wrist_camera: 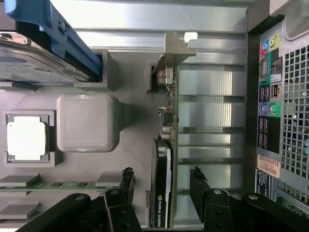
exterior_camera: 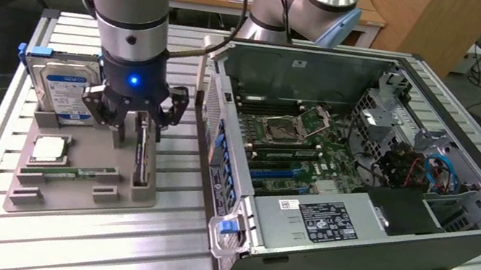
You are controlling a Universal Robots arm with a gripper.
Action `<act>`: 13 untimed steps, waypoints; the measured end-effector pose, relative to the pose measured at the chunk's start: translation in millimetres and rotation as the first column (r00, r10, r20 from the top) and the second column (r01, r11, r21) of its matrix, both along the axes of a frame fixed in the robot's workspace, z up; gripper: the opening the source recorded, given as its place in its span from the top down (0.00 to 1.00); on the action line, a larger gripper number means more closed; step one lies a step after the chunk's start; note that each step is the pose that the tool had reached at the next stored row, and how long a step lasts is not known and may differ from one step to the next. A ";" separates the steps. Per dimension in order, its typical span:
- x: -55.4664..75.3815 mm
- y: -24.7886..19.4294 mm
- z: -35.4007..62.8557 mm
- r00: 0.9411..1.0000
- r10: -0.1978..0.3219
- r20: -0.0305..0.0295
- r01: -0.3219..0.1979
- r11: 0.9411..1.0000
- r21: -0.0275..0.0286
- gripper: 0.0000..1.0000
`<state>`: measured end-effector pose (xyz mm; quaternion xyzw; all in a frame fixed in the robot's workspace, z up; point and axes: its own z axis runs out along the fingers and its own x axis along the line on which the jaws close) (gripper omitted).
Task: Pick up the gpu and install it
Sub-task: 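Pick up the gpu and move the gpu toward the slot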
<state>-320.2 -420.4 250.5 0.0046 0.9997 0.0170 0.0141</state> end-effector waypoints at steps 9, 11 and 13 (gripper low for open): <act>0.0 0.0 -8.3 1.000 -0.003 0.000 0.003 1.000 -0.002 0.41; 0.0 0.0 -10.4 1.000 -0.003 0.000 0.003 1.000 -0.002 0.41; 0.1 0.0 -12.7 1.000 -0.004 0.000 0.004 1.000 -0.002 0.41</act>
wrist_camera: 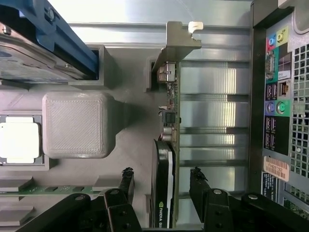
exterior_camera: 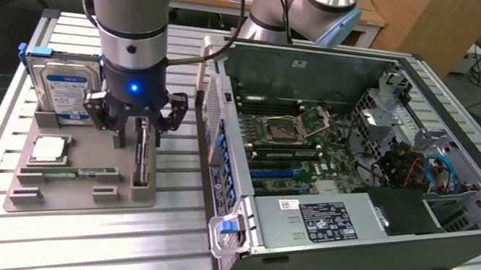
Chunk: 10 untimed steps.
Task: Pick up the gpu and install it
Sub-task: 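Pick up the gpu and move the gpu toward the slot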
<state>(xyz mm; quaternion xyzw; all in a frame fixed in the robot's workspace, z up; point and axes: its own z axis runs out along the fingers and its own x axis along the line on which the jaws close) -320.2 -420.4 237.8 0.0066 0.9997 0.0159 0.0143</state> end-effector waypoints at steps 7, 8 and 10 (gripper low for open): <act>0.1 -0.1 -9.3 1.000 -0.001 0.002 0.001 1.000 -0.001 0.41; 0.1 -0.1 -10.6 1.000 -0.002 0.002 0.002 1.000 -0.001 0.41; 0.0 -0.1 -13.3 1.000 -0.002 0.002 0.002 1.000 -0.001 0.41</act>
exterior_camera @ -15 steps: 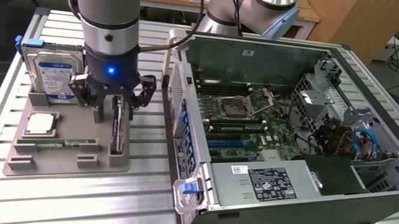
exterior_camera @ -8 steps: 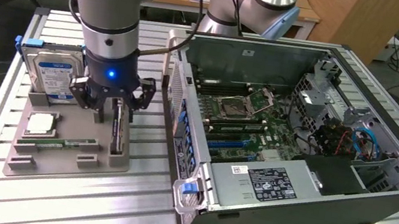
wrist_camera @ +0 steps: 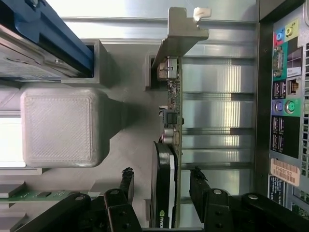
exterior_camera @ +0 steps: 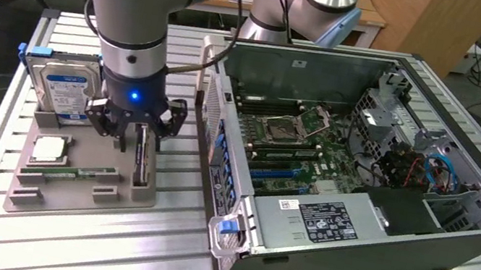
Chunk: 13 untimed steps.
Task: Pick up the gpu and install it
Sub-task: 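Pick up the gpu and move the gpu toward the slot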
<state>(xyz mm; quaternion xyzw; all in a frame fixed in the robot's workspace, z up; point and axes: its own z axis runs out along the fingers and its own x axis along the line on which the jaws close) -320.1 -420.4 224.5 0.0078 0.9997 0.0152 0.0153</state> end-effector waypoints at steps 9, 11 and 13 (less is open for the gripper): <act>0.0 0.0 -10.5 1.000 -0.002 0.000 0.002 1.000 -0.001 0.41; 0.1 0.0 -12.0 1.000 -0.002 0.000 0.002 1.000 -0.001 0.41; 0.1 0.1 -13.4 1.000 -0.002 0.000 0.002 1.000 -0.001 0.41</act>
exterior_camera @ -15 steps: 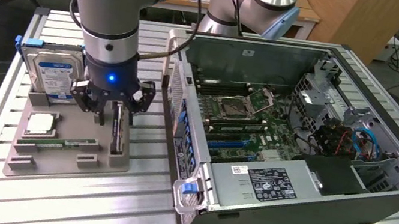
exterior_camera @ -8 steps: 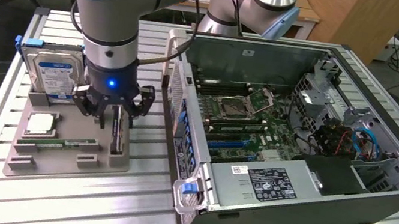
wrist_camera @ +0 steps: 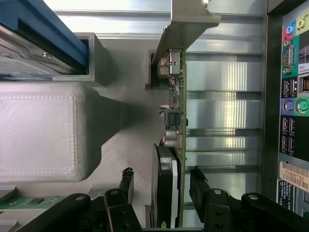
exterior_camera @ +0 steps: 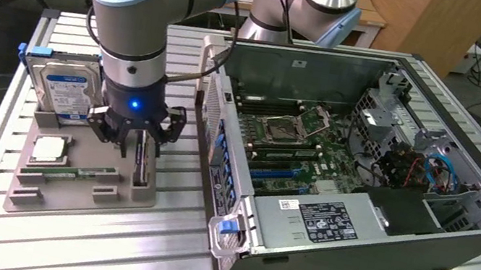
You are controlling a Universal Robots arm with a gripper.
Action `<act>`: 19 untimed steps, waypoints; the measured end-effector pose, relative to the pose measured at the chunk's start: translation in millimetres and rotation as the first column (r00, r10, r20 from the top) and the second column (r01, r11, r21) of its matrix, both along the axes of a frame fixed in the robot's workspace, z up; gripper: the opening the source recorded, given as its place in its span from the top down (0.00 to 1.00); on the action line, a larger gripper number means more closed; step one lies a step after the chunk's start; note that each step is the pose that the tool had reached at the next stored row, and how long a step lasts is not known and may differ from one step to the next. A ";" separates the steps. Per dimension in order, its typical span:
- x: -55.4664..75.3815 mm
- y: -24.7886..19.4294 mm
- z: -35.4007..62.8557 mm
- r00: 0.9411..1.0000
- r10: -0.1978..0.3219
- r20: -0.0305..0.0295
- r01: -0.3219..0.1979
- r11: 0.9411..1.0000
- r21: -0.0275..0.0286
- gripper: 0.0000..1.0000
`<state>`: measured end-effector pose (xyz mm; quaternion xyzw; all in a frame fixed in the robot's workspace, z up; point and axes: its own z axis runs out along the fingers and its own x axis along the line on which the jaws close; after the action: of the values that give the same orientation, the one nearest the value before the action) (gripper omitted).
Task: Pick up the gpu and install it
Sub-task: 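Pick up the gpu and move the gpu toward the slot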
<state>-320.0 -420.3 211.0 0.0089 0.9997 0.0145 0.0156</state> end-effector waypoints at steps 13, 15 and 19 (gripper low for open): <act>0.4 0.0 -2.9 1.000 -0.001 0.000 0.001 1.000 0.000 0.41; 1.4 0.1 -3.1 1.000 0.000 0.000 0.000 1.000 0.000 0.41; 2.7 0.3 -3.1 1.000 -0.001 0.000 0.001 1.000 0.000 0.41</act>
<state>-317.3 -420.1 208.0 0.0093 0.9997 0.0145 0.0156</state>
